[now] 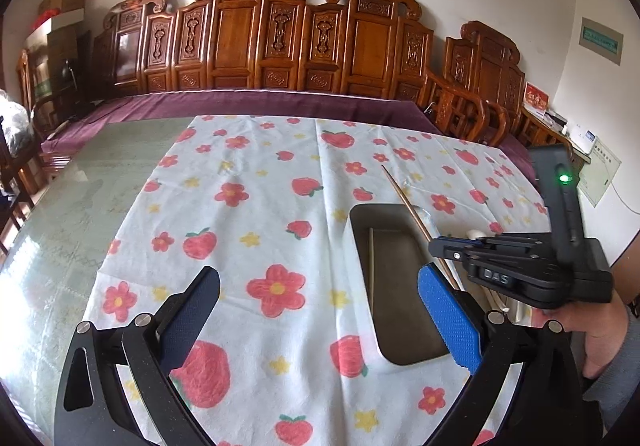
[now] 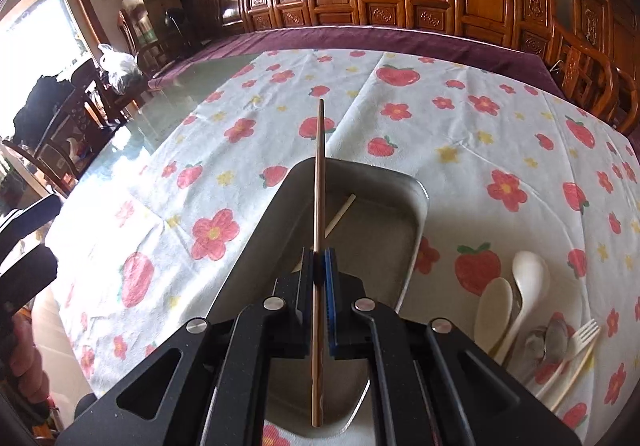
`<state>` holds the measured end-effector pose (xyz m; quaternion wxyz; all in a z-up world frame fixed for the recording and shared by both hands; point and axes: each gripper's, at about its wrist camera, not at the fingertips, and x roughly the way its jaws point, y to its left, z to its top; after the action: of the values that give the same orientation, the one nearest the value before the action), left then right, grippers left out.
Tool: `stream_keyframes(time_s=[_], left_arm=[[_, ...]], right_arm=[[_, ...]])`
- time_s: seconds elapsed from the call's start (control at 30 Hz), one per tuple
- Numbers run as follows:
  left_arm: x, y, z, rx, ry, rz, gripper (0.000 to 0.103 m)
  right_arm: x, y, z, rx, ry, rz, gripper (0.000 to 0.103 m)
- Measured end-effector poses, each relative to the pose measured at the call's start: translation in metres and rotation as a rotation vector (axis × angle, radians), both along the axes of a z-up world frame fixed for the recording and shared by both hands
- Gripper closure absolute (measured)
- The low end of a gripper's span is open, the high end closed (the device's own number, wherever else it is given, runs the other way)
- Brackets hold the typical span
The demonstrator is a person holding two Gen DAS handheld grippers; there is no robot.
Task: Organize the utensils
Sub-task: 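Carry the held chopstick over the tray and release it with the right gripper, then move the left gripper to the pile and grasp a white plastic spoon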
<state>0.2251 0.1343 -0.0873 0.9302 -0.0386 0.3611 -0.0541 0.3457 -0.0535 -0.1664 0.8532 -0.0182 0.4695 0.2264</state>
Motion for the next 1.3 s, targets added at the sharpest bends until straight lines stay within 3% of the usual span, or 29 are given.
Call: stream_keyframes(time_s=[0.57, 0.8, 1.07, 1.3], left_arm=[[-0.006, -0.001, 0.004, 0.02, -0.006, 0.007, 0.007], [-0.01, -0.009, 0.007, 0.03, -0.006, -0.011, 0.007], [-0.018, -0.034, 0.014, 0.022, -0.011, -0.045, 0.007], [-0.022, -0.07, 0.013, 0.018, -0.01, -0.087, 0.007]], right_arm=[[0.004, 0.011, -0.044, -0.072, 0.056, -0.015, 0.096], [-0.003, 0.002, -0.035, -0.039, 0.046, -0.007, 0.096], [-0.041, -0.045, 0.01, 0.019, -0.033, -0.013, 0.096], [-0.085, -0.122, 0.035, 0.035, -0.102, -0.069, 0.071]])
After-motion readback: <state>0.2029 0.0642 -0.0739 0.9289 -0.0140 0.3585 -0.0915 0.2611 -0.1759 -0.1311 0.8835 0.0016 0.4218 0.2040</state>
